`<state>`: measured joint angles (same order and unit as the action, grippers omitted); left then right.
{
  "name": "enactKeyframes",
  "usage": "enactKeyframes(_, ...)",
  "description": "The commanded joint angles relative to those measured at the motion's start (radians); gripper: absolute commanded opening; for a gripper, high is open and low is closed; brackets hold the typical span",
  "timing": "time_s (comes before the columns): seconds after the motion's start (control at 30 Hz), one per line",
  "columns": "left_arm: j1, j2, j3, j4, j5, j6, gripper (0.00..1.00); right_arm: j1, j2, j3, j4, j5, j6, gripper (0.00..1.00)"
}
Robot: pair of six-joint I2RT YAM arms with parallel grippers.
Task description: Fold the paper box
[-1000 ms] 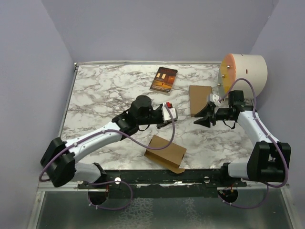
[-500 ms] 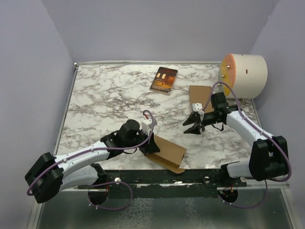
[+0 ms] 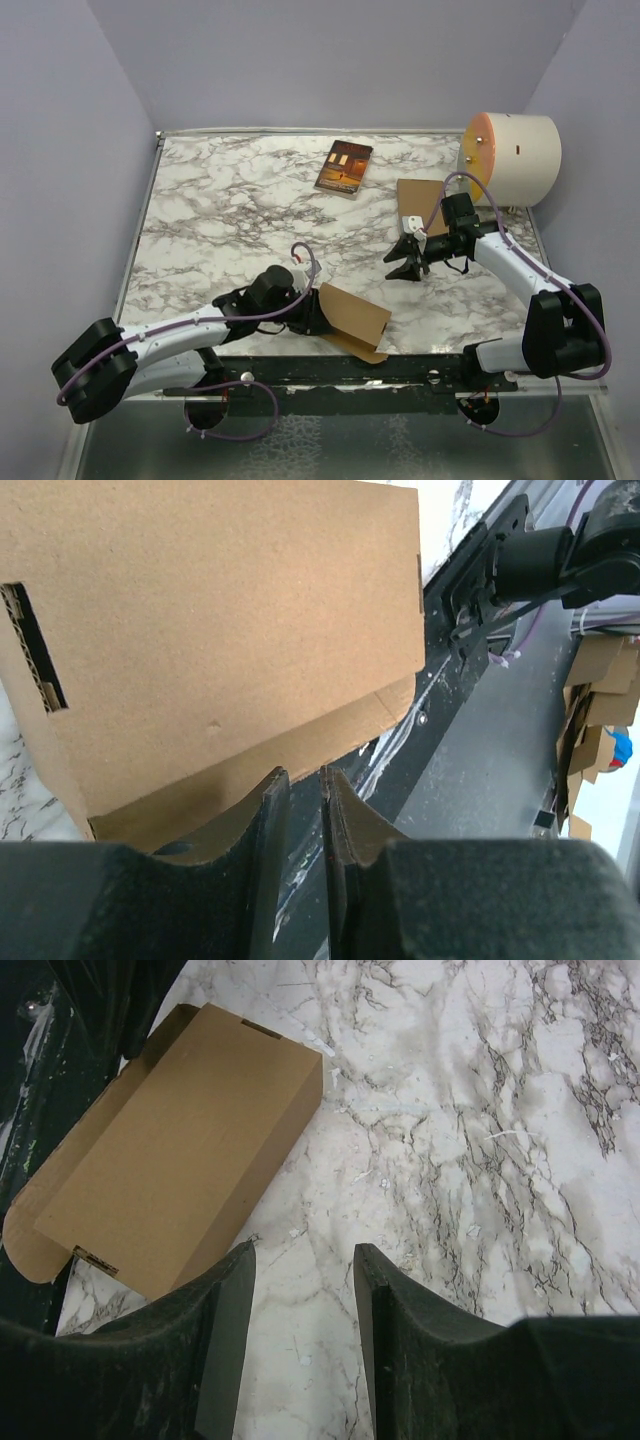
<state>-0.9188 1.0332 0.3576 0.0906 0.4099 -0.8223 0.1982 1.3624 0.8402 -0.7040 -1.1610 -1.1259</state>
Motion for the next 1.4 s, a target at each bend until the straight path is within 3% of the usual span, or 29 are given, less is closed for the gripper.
enactKeyframes(0.0,-0.005,0.050,0.010,0.083,-0.043,-0.036,0.23,0.001,0.001,-0.007,0.016,0.015,0.005,0.45)
enactKeyframes(0.47,0.067,0.296,0.210,0.117,-0.102,0.083,0.24,0.001,-0.012,-0.003,-0.006,0.003,-0.016,0.45)
enactKeyframes(0.73,0.202,0.454,0.373,0.156,0.011,0.239,0.24,0.000,-0.015,0.008,-0.022,0.005,-0.023,0.46)
enactKeyframes(0.87,0.225,0.410,0.426,0.127,0.127,0.391,0.25,-0.003,-0.005,0.027,-0.044,0.002,-0.023,0.46)
enactKeyframes(1.0,0.219,0.237,0.406,0.062,0.192,0.639,0.27,-0.005,-0.008,0.034,-0.058,-0.008,-0.036,0.46)
enactKeyframes(1.03,0.211,0.186,0.381,0.059,0.199,0.711,0.31,-0.005,-0.008,0.034,-0.060,-0.011,-0.037,0.46)
enactKeyframes(1.13,0.152,0.017,0.265,0.063,0.154,0.994,0.63,-0.005,-0.004,0.037,-0.070,-0.016,-0.049,0.46)
enactKeyframes(1.23,0.102,-0.103,0.151,0.058,0.141,1.261,0.88,-0.005,-0.001,0.041,-0.082,-0.024,-0.059,0.47)
enactKeyframes(1.27,0.093,-0.125,0.123,0.050,0.138,1.320,0.93,-0.005,0.000,0.042,-0.085,-0.024,-0.061,0.47)
enactKeyframes(1.37,0.075,-0.119,0.108,-0.029,0.133,1.488,0.95,-0.005,-0.003,0.042,-0.089,-0.028,-0.067,0.47)
